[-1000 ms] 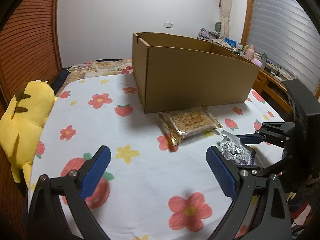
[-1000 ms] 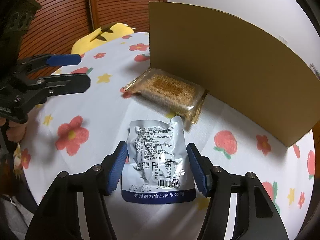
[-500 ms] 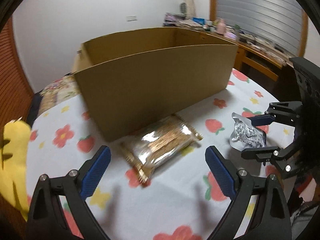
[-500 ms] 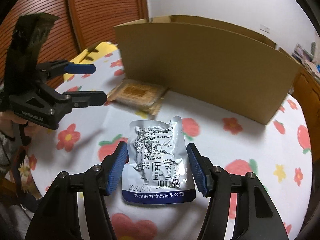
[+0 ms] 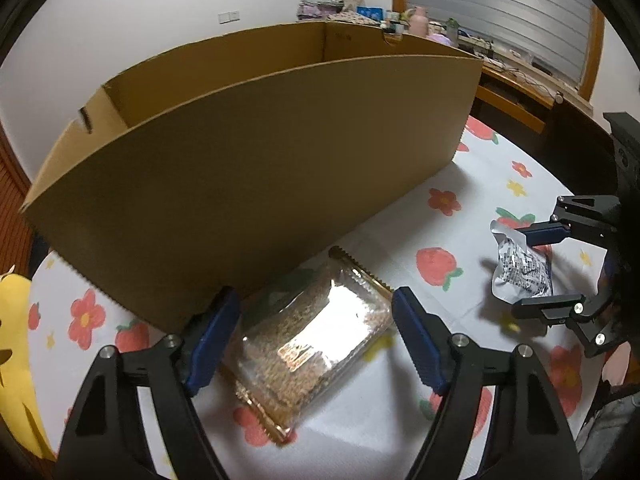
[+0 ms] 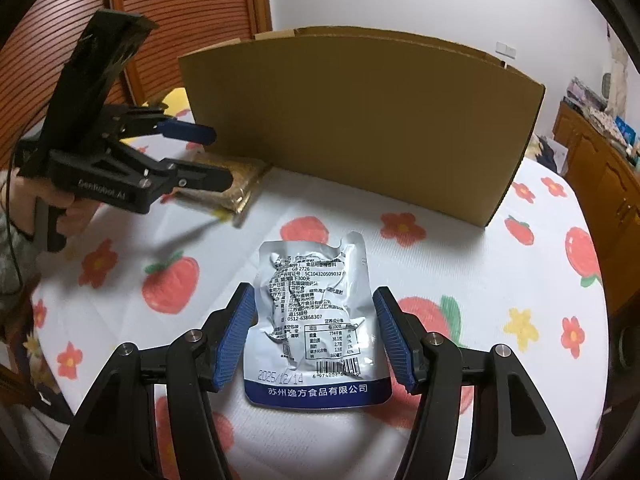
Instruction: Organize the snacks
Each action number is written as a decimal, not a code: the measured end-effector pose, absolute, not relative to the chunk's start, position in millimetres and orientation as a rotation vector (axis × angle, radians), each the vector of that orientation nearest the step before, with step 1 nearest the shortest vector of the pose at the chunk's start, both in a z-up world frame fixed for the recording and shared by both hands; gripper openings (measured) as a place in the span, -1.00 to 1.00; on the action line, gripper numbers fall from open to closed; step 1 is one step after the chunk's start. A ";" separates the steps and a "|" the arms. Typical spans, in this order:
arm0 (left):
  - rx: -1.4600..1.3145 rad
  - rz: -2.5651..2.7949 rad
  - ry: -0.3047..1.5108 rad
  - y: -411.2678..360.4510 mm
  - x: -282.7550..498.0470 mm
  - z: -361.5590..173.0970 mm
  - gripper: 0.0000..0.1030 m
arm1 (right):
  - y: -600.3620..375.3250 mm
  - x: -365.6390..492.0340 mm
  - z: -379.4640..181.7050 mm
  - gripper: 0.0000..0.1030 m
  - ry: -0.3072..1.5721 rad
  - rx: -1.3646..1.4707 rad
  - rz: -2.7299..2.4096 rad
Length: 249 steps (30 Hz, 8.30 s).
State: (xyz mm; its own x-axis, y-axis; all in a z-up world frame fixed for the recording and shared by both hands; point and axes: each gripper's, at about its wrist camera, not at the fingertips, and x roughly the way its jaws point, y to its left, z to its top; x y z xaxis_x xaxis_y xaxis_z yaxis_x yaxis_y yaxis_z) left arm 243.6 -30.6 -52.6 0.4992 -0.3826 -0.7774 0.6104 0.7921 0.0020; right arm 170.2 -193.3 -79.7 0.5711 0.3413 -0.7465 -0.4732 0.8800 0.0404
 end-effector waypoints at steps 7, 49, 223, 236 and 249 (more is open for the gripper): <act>0.300 -0.634 0.910 -29.7 248.3 -54.3 0.55 | -198.5 178.9 -76.9 0.21 0.868 -0.138 0.494; 0.321 -0.598 1.005 -16.9 231.0 -60.2 0.21 | -188.4 191.2 -84.2 0.21 0.874 -0.154 0.443; 0.026 -0.351 0.595 -13.4 314.7 22.2 -0.03 | -183.7 338.1 8.9 0.29 0.581 -0.164 0.386; 0.063 -0.332 0.524 -12.8 262.7 56.0 -0.03 | -182.3 296.1 38.4 0.42 0.525 -0.167 0.375; 0.090 -0.322 0.464 -14.2 198.7 84.8 0.19 | -192.0 227.5 69.1 0.42 0.472 -0.139 0.346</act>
